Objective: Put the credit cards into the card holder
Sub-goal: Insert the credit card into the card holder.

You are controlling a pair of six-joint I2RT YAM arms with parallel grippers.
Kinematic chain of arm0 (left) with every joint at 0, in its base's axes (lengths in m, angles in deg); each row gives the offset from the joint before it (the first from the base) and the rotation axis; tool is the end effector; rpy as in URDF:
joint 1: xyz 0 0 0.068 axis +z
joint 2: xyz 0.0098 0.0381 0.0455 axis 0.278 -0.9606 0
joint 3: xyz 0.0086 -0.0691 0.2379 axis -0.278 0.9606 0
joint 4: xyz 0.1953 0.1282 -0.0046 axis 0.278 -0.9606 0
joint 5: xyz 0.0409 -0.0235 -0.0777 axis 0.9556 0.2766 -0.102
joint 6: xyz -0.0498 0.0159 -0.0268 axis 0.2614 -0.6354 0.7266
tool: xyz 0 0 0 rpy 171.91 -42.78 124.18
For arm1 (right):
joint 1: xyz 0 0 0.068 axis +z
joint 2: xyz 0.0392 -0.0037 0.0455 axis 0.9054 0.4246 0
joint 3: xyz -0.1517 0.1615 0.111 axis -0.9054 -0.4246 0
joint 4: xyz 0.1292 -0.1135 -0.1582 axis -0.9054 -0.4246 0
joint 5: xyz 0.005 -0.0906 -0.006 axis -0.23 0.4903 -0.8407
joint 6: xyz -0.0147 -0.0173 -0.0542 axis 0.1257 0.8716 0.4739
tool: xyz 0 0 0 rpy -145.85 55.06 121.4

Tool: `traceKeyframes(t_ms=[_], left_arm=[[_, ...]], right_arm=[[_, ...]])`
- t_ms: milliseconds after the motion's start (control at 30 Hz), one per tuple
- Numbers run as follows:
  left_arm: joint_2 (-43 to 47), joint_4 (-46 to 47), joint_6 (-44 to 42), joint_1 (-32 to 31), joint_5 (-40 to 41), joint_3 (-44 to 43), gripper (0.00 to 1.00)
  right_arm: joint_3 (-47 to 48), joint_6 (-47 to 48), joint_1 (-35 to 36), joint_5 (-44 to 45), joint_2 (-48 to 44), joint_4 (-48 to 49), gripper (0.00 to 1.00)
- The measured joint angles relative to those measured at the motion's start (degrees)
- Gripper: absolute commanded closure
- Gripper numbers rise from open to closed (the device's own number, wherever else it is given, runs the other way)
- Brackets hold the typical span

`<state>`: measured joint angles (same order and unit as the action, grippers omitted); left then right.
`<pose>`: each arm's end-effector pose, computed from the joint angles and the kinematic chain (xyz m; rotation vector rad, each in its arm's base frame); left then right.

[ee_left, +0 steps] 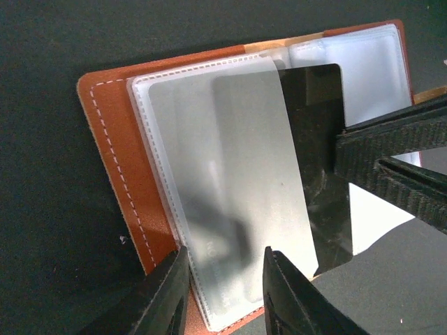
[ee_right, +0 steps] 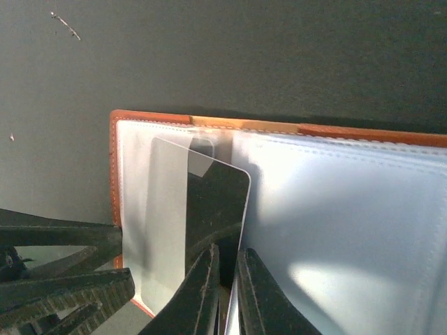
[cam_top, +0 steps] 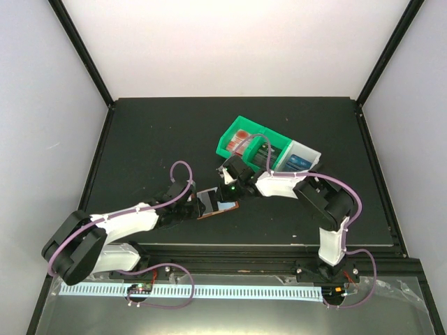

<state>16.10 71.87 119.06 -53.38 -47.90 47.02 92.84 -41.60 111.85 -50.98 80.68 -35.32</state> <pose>0.1568 -0.1236 0.1252 -0.1738 2.6601 -0.6449 0.2247 0.2641 0.1239 -0.3965 2.7676 0.9769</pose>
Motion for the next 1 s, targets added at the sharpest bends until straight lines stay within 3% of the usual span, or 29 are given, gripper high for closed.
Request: traceKeyframes(t_ms=[400, 600, 733, 1000], left_arm=[[-0.81, 0.44, -0.17, 0.0, -0.55, -0.37, 0.63], [-0.85, 0.44, -0.17, 0.0, -0.52, -0.39, 0.62], [-0.85, 0.31, -0.17, 0.0, -0.52, -0.7, 0.58], [2.32, -4.9, -0.5, 0.0, 1.9, -1.36, 0.37]], right_arm=[[3.26, 2.51, 1.25, -2.95, 3.3, -0.37, 0.88], [4.44, 3.85, 1.25, -3.28, 4.09, -0.57, 0.8], [5.22, 4.98, 1.44, -2.56, 4.04, -1.42, 0.73], [5.18, 6.51, 1.79, 6.93, -4.63, -8.11, 0.63]])
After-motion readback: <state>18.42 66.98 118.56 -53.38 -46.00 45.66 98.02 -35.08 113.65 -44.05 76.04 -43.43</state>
